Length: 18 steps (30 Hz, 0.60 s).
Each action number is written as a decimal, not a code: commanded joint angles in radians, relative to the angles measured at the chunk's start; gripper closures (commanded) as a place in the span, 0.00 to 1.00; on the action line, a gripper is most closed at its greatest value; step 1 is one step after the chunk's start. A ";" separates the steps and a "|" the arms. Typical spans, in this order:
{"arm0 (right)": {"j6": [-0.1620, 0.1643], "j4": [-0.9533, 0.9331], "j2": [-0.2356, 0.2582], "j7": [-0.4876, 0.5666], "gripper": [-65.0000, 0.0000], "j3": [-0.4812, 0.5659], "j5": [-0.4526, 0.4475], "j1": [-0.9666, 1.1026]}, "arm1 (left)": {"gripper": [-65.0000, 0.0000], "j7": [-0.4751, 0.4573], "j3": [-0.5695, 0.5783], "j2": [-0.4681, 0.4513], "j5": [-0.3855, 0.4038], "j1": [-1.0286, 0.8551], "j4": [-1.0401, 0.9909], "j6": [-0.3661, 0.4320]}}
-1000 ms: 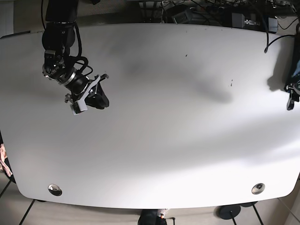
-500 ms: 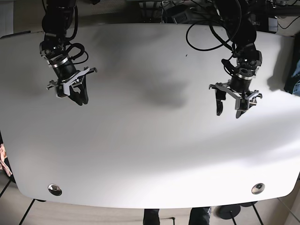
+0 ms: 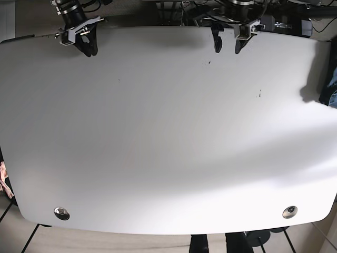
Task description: Fold the T-shirt properly
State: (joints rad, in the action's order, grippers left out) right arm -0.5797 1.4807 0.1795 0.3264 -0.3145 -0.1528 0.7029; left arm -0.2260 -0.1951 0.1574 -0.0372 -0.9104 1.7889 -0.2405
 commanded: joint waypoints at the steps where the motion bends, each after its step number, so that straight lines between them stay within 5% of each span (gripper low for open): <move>1: -0.004 -0.015 0.012 0.112 0.86 0.015 -0.011 0.067 | 0.50 -0.094 -0.004 0.000 0.035 -0.074 -0.019 0.016; 9: 0.004 -0.050 0.042 0.242 0.86 0.099 -0.011 0.289 | 0.51 -0.260 -0.004 -0.006 0.122 -0.281 -0.212 0.019; 18: 0.004 -0.386 0.042 0.302 0.86 0.125 -0.009 0.246 | 0.51 -0.375 0.004 -0.098 0.122 -0.163 -0.628 0.017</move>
State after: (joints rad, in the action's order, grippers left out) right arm -0.5659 1.0805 0.2165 0.5953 -0.1841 -0.1566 0.9340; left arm -0.5758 -0.1917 0.0559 0.0803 -1.0512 1.1481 -0.2173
